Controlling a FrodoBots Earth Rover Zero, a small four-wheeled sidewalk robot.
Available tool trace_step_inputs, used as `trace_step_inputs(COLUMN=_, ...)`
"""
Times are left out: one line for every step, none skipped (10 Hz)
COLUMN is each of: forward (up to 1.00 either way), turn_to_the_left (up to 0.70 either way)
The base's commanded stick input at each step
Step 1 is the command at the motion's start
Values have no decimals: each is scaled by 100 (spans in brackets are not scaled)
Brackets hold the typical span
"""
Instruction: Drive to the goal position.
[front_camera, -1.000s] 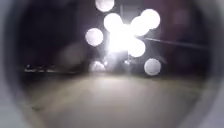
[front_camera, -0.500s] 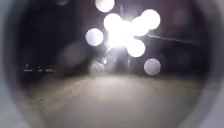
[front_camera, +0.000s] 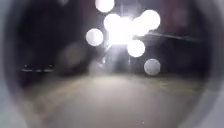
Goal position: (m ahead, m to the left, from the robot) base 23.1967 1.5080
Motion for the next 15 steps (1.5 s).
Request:
trace_step_inputs(forward=100, turn_to_the_left=0)
trace_step_inputs(forward=100, turn_to_the_left=0)
trace_step_inputs(forward=100, turn_to_the_left=0)
trace_step_inputs(forward=100, turn_to_the_left=0)
trace_step_inputs(forward=100, turn_to_the_left=0)
trace_step_inputs(forward=100, turn_to_the_left=0)
trace_step_inputs(forward=100, turn_to_the_left=0)
trace_step_inputs(forward=100, turn_to_the_left=0)
trace_step_inputs(forward=100, turn_to_the_left=0)
trace_step_inputs(forward=100, turn_to_the_left=0)
trace_step_inputs(forward=100, turn_to_the_left=13)
trace_step_inputs(forward=100, turn_to_the_left=36)
trace_step_inputs(forward=100, turn_to_the_left=40)
trace_step_inputs(forward=100, turn_to_the_left=0)
trace_step_inputs(forward=100, turn_to_the_left=0)
